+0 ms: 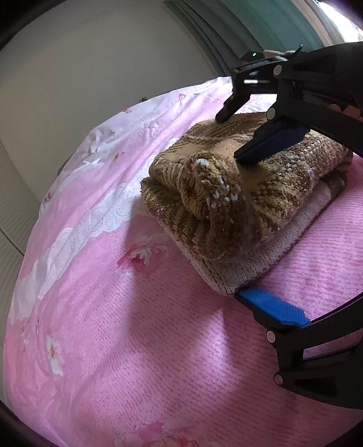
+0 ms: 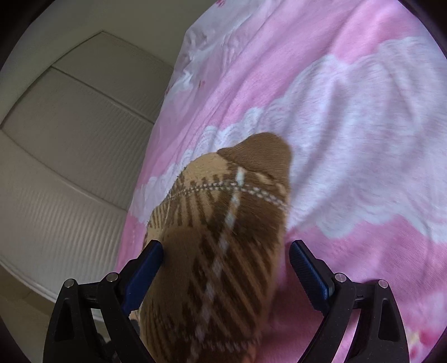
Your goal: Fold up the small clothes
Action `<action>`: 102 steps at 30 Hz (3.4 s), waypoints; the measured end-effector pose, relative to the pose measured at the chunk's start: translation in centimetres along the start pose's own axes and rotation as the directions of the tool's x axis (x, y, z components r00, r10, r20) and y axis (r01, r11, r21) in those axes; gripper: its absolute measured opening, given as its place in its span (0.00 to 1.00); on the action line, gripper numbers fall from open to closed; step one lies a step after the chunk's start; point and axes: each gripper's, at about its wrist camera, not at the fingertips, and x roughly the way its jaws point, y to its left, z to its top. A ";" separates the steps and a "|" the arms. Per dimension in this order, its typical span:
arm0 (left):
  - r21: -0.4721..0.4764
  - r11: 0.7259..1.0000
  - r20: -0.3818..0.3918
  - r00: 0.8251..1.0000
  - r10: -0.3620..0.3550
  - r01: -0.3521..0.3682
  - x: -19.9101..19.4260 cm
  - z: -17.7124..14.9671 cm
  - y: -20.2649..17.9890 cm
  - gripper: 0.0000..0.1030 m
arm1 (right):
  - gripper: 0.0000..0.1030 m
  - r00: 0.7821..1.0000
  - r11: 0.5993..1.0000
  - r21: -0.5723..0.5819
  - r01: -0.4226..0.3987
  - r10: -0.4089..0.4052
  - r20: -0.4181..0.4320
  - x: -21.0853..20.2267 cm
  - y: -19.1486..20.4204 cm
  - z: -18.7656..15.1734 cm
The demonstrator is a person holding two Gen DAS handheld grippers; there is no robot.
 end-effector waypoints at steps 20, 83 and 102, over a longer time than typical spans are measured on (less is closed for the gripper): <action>0.068 0.996 0.020 0.998 -0.057 0.056 -3.1 2.7 -0.1 0.38 | 0.56 0.998 0.997 -0.027 -0.069 0.069 -0.006 -0.6 4.6 -0.3; 0.362 0.927 0.247 0.969 0.002 -0.094 -7.8 33.5 23.3 0.66 | 0.70 0.989 0.525 -0.839 0.145 -0.110 0.102 32.9 37.2 -8.8; 0.361 0.910 0.247 0.962 0.119 -0.205 -9.7 32.1 21.7 0.76 | 0.84 0.964 0.554 -0.790 0.264 -0.184 0.192 28.5 37.7 -9.8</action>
